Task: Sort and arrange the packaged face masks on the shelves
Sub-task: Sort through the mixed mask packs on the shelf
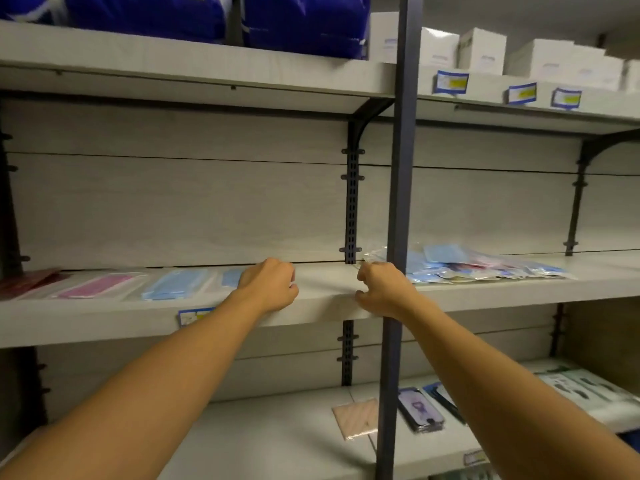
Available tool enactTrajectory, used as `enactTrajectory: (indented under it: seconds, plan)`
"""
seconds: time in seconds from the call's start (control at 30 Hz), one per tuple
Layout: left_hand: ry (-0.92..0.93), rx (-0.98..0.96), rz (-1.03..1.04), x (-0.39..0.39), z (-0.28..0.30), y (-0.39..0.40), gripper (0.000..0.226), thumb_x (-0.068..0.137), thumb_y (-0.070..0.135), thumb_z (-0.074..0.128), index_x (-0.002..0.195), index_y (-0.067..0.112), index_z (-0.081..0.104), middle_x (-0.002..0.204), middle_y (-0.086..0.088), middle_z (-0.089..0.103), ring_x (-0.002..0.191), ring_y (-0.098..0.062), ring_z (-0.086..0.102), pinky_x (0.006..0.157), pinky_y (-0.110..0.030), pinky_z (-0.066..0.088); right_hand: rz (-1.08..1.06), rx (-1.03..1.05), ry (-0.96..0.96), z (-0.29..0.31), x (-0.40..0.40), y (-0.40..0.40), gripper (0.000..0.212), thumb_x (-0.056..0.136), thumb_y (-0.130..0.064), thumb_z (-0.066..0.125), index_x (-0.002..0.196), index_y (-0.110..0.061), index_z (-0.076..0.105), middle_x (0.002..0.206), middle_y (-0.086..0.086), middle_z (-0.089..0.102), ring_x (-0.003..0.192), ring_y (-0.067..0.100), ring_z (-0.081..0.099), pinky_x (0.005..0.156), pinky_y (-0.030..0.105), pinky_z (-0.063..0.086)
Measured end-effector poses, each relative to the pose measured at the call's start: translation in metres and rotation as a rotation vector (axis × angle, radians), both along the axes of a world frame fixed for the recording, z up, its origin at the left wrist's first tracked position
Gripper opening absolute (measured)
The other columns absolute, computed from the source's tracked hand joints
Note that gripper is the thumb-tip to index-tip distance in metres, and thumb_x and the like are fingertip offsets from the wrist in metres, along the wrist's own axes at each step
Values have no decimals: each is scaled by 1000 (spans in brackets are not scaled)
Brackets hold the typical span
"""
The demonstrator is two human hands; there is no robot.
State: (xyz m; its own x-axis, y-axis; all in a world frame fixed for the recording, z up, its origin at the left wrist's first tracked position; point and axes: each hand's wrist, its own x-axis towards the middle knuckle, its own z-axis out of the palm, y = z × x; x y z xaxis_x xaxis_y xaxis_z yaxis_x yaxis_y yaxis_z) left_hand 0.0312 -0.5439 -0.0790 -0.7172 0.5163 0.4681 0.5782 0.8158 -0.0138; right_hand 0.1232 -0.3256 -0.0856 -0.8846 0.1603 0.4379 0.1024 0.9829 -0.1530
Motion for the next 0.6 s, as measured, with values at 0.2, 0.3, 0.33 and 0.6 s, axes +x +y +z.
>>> enactTrajectory:
  seconds: [0.2,0.3,0.33,0.6]
  plan:
    - [1,19,-28,41,-8,49,27,97,33,50,111,18,66,110,-4,66,92,-25,63,79,-38,57,-20,28,-23,-7,50,46,32,89,-23,70,117,-14,58,113,5,60,96,19,56,81,31,53]
    - [10,20,-56,60,-9,77,27,98,32,49,112,19,67,111,-2,66,93,-24,63,79,-37,57,-57,27,-34,-10,72,74,38,90,-22,68,124,-12,57,122,6,60,103,22,58,87,32,54]
    - [11,23,-64,65,-7,87,26,98,31,49,112,19,67,110,-2,66,92,-24,63,78,-37,57,-70,39,-37,-10,78,83,39,90,-22,68,126,-12,57,124,7,60,104,23,58,88,33,54]
    - [24,47,-180,99,3,166,16,95,25,52,98,17,65,96,-5,64,80,-22,61,71,-37,57,-198,94,-88,-4,114,159,36,88,-21,65,121,-11,58,118,8,61,100,25,59,88,40,56]
